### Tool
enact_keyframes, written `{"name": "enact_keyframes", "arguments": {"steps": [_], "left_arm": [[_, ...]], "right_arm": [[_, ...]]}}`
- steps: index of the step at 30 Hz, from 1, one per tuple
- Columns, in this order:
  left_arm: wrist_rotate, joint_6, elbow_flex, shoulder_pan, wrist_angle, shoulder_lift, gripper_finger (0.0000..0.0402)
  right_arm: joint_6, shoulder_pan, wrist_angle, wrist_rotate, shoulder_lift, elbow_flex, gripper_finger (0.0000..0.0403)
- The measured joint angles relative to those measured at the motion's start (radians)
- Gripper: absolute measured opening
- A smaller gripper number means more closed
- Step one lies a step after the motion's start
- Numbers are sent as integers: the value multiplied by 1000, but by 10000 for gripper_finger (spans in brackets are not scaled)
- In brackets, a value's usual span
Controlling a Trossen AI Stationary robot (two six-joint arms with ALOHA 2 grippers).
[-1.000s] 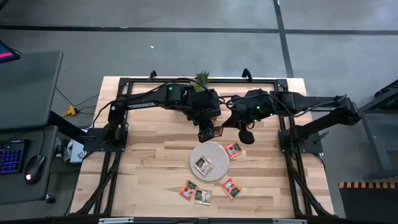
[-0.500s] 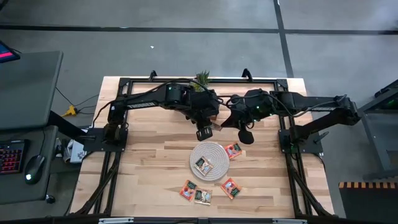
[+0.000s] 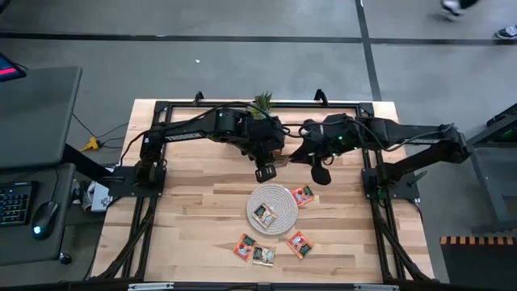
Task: Pick & Place Tea
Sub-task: Put the red tea bag into the left section of the wooden organizer
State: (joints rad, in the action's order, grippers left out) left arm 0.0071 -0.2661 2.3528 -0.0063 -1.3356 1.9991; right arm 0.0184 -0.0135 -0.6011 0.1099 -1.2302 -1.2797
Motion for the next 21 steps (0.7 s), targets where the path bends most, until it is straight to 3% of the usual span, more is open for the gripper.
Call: {"name": "enact_keyframes", "arguments": {"steps": [10,18,21], "left_arm": [[-75,10,0,11,-70,0,0],[-62,143,0,120,-162,0,0],[-9,203,0,182,-179,0,0]], "right_arm": [[49,-34,-111,-108,129,0,137],[70,-39,-257,-105,206,0,149],[72,-39,-299,-128,208,0,150]]}}
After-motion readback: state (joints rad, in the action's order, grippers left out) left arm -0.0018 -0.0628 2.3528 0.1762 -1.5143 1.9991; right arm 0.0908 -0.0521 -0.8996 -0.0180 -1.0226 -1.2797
